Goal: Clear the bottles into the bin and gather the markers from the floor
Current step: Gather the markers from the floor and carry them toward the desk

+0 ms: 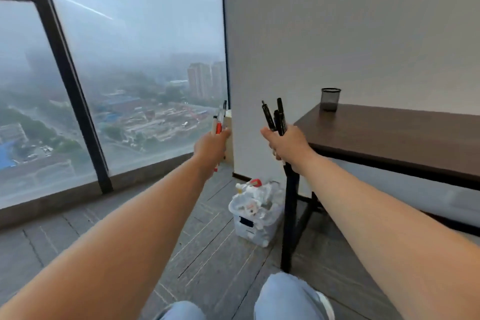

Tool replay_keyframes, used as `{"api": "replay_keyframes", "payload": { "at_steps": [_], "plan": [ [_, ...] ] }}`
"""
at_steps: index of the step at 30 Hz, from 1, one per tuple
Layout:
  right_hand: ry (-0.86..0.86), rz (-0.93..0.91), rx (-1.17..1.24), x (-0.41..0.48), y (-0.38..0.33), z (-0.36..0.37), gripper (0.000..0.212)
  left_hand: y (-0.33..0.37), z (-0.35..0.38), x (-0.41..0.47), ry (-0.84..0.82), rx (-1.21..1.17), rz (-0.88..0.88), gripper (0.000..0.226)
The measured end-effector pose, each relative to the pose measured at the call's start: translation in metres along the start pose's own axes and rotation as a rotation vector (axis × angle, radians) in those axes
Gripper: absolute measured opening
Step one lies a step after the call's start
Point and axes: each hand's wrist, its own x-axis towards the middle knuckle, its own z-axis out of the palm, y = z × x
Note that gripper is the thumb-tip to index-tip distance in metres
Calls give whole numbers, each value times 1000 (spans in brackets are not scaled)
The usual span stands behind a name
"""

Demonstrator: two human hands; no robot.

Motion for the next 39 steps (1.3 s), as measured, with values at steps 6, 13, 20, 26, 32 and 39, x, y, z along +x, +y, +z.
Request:
{"api": "replay_keyframes", "payload": {
  "at_steps": [6,13,20,26,32,39],
  "plan": [
    [232,86,89,24,38,-106,29,41,115,44,-159,-186,62,24],
    [313,119,67,92,102,-161,23,34,219,105,-292,-223,39,28],
    [314,99,104,175,118,-177,20,33,258,179,-286,-235,27,22],
    [368,132,138,232,123,-191,24,54,273,229,-287,-299,50,19],
    [366,94,71,279,117,-209,27,79,291,269,-293,-332,77,22],
    [402,45,127,348,122,-236,26,105,332,319,-311,-321,131,21]
  ]
}}
